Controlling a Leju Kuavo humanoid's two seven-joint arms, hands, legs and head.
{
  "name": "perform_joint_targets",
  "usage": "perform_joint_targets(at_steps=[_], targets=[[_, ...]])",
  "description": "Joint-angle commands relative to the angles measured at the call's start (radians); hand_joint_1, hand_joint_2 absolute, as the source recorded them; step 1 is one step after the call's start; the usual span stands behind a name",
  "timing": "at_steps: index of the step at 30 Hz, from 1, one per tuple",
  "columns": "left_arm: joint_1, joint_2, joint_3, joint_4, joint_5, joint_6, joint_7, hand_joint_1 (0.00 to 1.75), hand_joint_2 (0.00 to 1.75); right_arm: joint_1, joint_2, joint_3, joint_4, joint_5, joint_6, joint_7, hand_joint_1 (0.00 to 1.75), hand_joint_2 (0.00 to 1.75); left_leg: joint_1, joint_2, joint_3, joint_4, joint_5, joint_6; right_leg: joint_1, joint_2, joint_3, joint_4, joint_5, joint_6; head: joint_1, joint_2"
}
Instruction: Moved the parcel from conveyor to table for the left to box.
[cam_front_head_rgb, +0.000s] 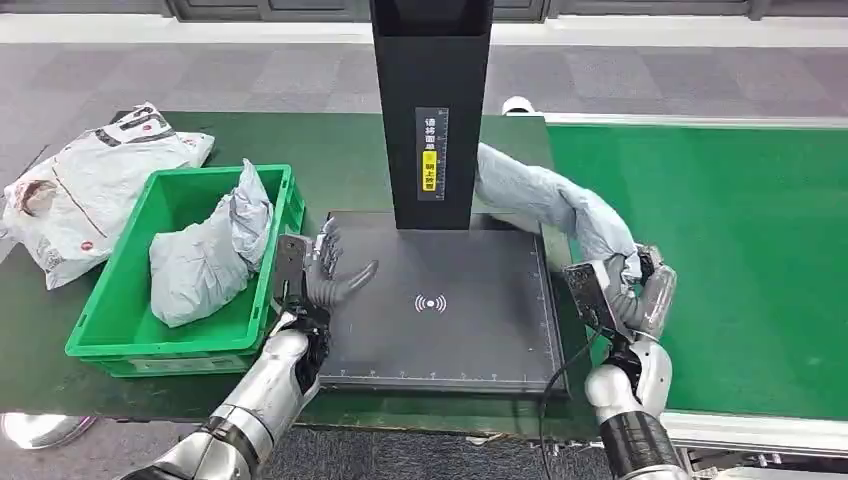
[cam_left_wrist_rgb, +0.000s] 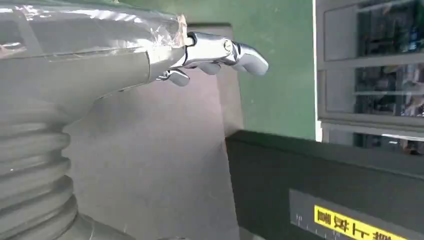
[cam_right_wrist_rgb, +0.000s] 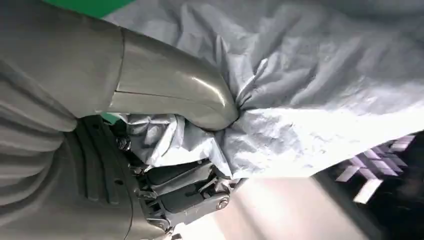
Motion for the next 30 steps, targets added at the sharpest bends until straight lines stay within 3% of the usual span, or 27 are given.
perform_joint_targets(at_steps=[1, 3, 7, 10, 14, 16, 22, 30], targets=[[-0.017, 0.033, 0.028, -0.063, -0.064, 0.07, -0.024, 0.0, 1.75, 0.059, 0.014, 0.501, -0.218, 0.078, 0.29, 0.141, 1.75, 1.75, 0.002, 0.008, 0.002, 0.0, -0.003, -0.001, 0.002, 0.008, 0.0, 0.0, 0.0, -0.001, 0.0, 0.0], [-0.021, 0.033, 0.026, -0.077, -0.073, 0.071, -0.02, 0.0, 1.75, 0.053, 0.003, 0.535, -0.172, 0.025, 0.377, 0.171, 1.75, 1.75, 0.001, 0.008, 0.004, -0.001, -0.002, -0.001, 0.002, 0.008, 0.001, -0.001, 0.0, -0.002, 0.0, 0.0], [-0.02, 0.031, 0.026, -0.077, -0.075, 0.072, -0.016, 0.0, 1.75, 0.04, -0.011, 0.54, -0.142, 0.012, 0.363, 0.16, 1.75, 1.75, 0.001, 0.002, 0.003, -0.001, -0.001, -0.001, 0.003, 0.002, 0.002, -0.001, -0.001, -0.001, 0.0, 0.0], [-0.033, 0.028, 0.028, -0.063, -0.08, 0.087, -0.028, 0.0, 1.75, 0.038, -0.04, 0.578, -0.12, 0.013, 0.538, 0.201, 1.75, 1.75, 0.001, 0.002, 0.004, -0.001, -0.001, 0.0, 0.004, 0.002, 0.003, -0.003, -0.001, -0.001, 0.0, 0.0], [-0.032, 0.023, 0.036, -0.059, -0.065, 0.096, -0.039, 0.0, 1.75, 0.035, -0.085, 0.623, -0.051, 0.01, 0.609, 0.188, 1.75, 1.75, 0.001, 0.0, 0.004, -0.002, 0.0, 0.0, 0.003, 0.0, 0.003, -0.003, -0.001, -0.001, 0.0, 0.0], [-0.021, 0.023, 0.042, -0.072, -0.059, 0.127, -0.058, 0.0, 1.75, 0.017, -0.094, 0.641, -0.011, -0.002, 0.609, 0.171, 0.0, 1.75, 0.0, 0.0, 0.004, -0.001, 0.0, -0.001, 0.002, 0.0, 0.003, -0.002, -0.001, -0.001, 0.0, 0.0], [0.07, 0.019, 0.103, -0.223, 0.006, 0.221, -0.134, 0.0, 1.75, 0.035, -0.072, 0.555, -0.118, -0.098, 0.477, 0.098, 0.0, 1.75, 0.001, 0.004, 0.005, -0.002, -0.002, 0.0, 0.002, 0.004, 0.004, -0.003, 0.0, -0.002, 0.0, 0.0], [0.084, 0.02, 0.099, -0.244, 0.007, 0.222, -0.134, 0.0, 1.75, 0.045, -0.078, 0.554, -0.149, -0.098, 0.483, 0.098, 0.0, 1.75, 0.0, 0.001, 0.002, 0.0, -0.001, 0.0, 0.002, 0.001, 0.001, -0.001, -0.001, -0.001, 0.0, 0.0]])
